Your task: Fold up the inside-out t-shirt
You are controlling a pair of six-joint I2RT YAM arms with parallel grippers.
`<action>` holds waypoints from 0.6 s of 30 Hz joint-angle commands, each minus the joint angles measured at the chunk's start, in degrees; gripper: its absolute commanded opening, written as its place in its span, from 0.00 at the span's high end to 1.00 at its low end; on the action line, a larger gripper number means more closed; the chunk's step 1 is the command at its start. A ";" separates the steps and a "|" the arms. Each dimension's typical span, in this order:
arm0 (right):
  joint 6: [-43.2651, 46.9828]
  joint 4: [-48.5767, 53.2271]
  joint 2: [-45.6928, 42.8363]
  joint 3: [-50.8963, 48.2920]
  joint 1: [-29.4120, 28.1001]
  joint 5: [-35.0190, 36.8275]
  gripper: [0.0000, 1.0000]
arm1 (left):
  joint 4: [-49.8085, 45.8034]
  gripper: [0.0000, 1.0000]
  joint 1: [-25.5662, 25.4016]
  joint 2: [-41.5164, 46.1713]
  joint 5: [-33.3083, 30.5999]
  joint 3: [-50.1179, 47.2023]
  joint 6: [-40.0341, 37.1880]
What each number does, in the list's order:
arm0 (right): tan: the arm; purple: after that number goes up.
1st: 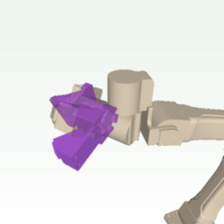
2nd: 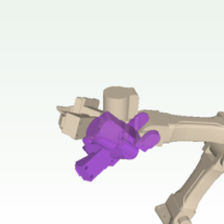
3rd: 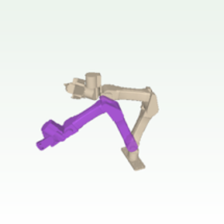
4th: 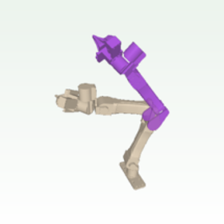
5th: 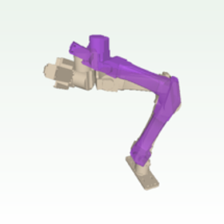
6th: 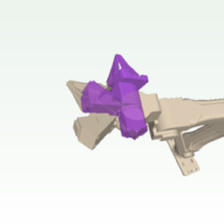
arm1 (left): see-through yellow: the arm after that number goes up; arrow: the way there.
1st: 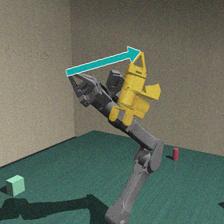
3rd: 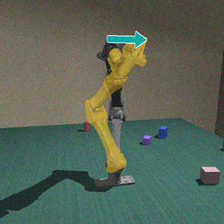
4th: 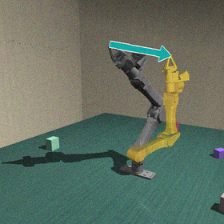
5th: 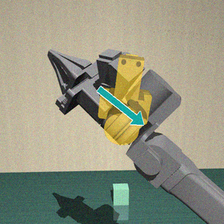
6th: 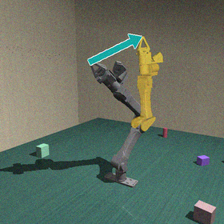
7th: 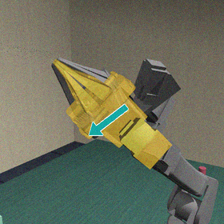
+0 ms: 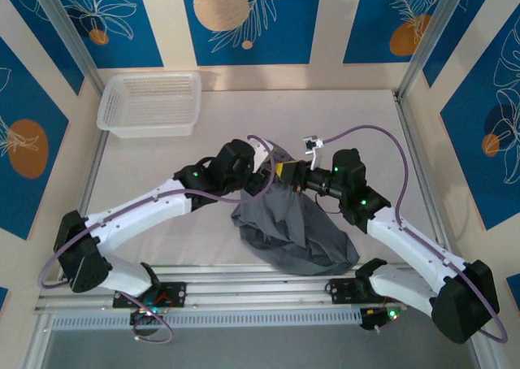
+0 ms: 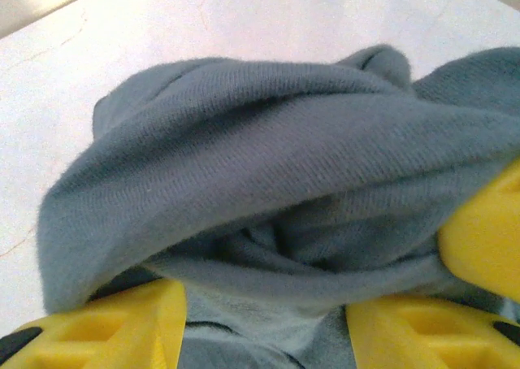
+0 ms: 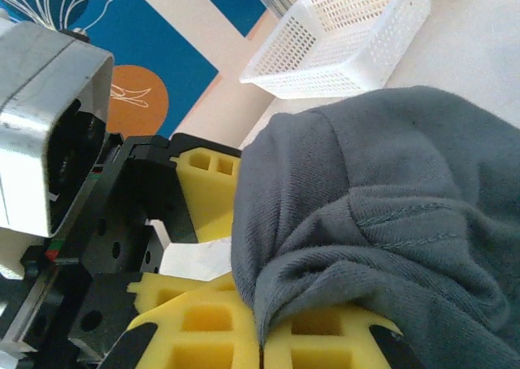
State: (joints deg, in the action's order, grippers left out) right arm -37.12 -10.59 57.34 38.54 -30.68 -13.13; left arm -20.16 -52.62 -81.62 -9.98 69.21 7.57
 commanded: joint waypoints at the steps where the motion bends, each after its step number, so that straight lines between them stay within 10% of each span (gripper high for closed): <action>1: -1.43 -0.25 0.04 3.17 -0.35 -1.21 1.00 | 1.15 0.46 0.18 -0.90 3.75 2.10 0.86; 7: -2.68 0.98 1.52 4.13 -0.17 0.08 1.00 | 0.99 0.38 0.27 -4.27 19.89 3.27 -2.71; 11: -2.87 1.24 1.95 4.58 -0.09 -0.48 1.00 | -0.65 0.38 0.62 -6.43 15.00 3.31 -1.69; 18: -2.16 4.00 0.96 3.75 0.93 1.15 1.00 | 4.25 0.88 5.47 -1.43 12.04 -0.90 4.90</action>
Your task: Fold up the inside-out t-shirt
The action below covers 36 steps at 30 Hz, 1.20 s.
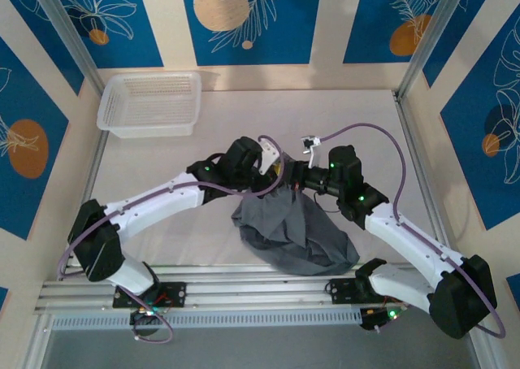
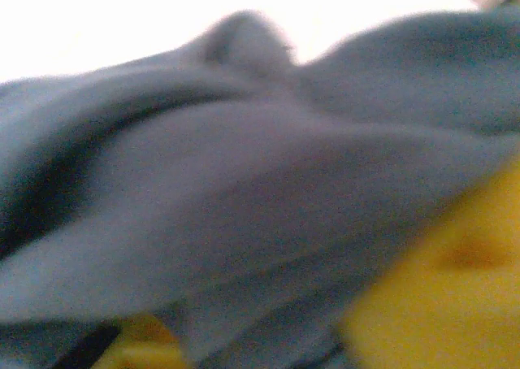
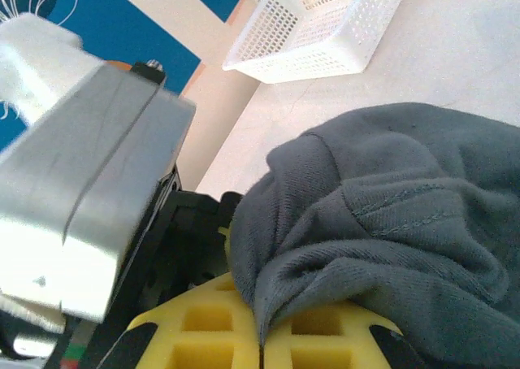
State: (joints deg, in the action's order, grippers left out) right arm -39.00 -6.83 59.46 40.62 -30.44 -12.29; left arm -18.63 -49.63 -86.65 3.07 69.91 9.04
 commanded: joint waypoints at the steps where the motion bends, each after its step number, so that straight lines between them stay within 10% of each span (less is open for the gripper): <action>1: -0.49 0.92 -1.58 0.79 1.54 1.08 1.00 | 3.42 0.96 3.71 5.08 -0.15 -2.52 4.42; 6: -4.13 -0.07 -3.59 -10.67 8.00 4.76 0.95 | 10.25 1.00 9.85 12.45 13.77 -7.25 8.24; 15: -3.81 0.06 -10.87 -18.79 8.55 3.70 0.56 | 15.51 1.00 10.08 13.72 22.37 -10.70 7.79; 23: 29.75 -3.45 -20.16 -12.65 2.54 5.45 0.52 | 17.98 1.00 9.93 14.97 25.53 -12.60 7.72; 28: 62.78 1.50 -15.61 -5.43 -4.18 4.17 0.35 | 16.02 1.00 9.73 15.09 26.71 -11.73 6.34; 32: 71.06 5.30 -7.38 1.13 -5.12 4.33 0.29 | 16.00 1.00 9.39 15.24 27.71 -11.50 5.94; 36: 68.88 7.24 -0.07 6.44 -4.69 2.56 0.56 | 14.98 1.00 8.94 15.69 26.77 -11.19 5.44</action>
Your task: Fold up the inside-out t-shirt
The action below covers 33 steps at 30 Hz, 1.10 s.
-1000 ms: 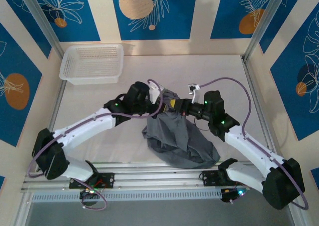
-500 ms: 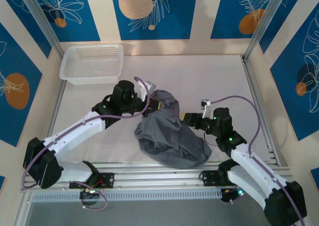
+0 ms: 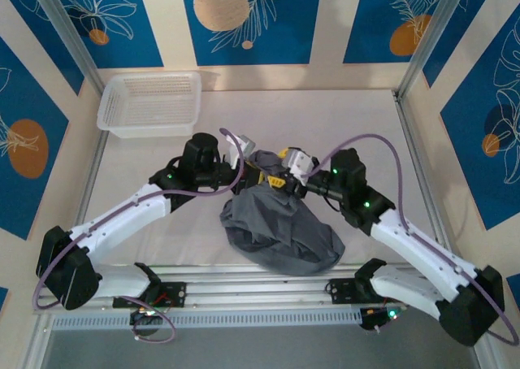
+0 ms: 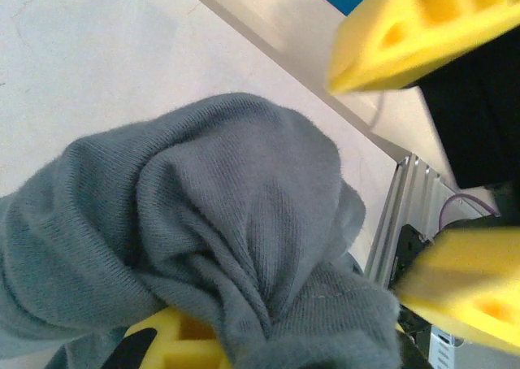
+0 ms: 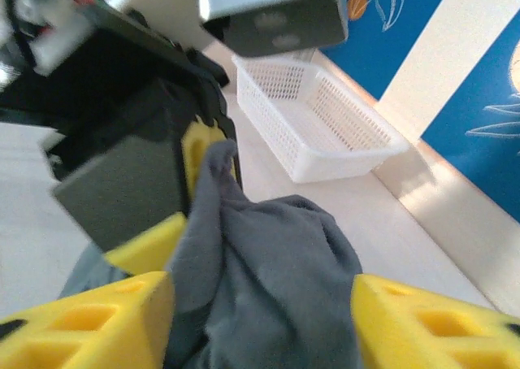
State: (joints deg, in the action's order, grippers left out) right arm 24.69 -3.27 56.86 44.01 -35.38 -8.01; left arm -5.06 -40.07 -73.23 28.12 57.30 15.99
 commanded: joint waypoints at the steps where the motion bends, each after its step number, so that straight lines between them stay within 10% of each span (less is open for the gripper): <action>1: 3.97 4.88 3.68 4.38 0.39 -2.32 0.69 | 0.93 1.00 -0.62 2.68 0.82 1.26 -1.55; 4: -0.61 6.07 4.57 5.37 1.16 -2.57 1.00 | 0.07 1.00 -0.52 4.48 -3.06 0.26 -1.73; 18: -36.98 4.82 -5.50 0.29 17.56 -7.13 1.00 | -1.31 0.88 4.07 10.97 -16.99 -7.02 3.72; 28: -51.93 3.14 -3.44 2.57 18.83 -16.10 1.00 | -2.76 0.35 6.22 13.12 -13.24 -5.84 2.88; 33: -55.34 5.27 -1.30 5.72 16.55 -17.07 1.00 | -6.69 0.25 -5.93 5.90 -12.72 4.30 -9.05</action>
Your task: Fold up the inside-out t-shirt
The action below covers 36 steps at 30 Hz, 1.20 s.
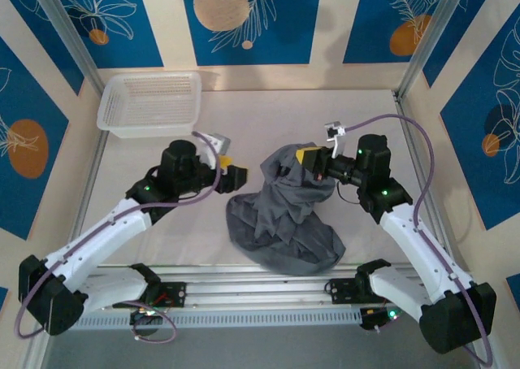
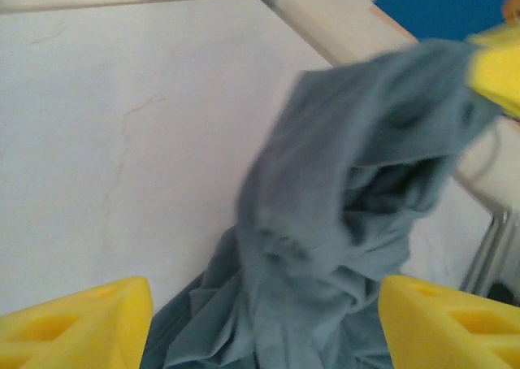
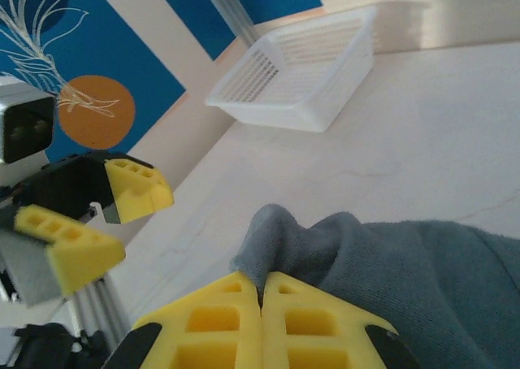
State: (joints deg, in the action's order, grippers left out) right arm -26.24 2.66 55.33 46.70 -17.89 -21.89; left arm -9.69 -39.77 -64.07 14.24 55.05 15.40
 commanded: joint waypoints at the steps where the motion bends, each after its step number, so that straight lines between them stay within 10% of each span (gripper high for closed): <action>1: -5.22 -0.61 0.54 3.54 -1.38 -3.36 1.00 | -3.82 0.25 -7.95 -5.74 -1.78 8.78 -10.14; 10: -0.57 3.12 0.76 5.06 -6.79 -1.48 1.00 | 1.81 0.27 -8.38 -14.37 -10.82 12.39 -12.21; 16: -2.21 4.51 1.68 4.85 -6.90 0.89 1.00 | 2.65 0.78 -8.30 -13.28 -7.98 11.73 -12.21; 22: -2.32 11.88 6.08 4.26 -3.47 8.10 1.00 | -1.30 0.97 -7.55 -9.48 -0.60 12.44 -9.00; 29: -1.62 14.20 8.03 3.87 -3.04 10.57 0.82 | -7.24 1.00 -5.17 -11.27 9.95 16.51 -1.47; 36: 3.28 2.60 -8.21 -2.62 -11.67 22.86 0.64 | -7.55 1.00 -3.06 -13.78 10.03 16.79 2.83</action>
State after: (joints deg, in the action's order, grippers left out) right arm -25.85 11.25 53.10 46.46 -26.52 -6.72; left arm -17.43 -43.79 -77.06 21.47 70.06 15.25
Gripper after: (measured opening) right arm 0.360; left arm 0.058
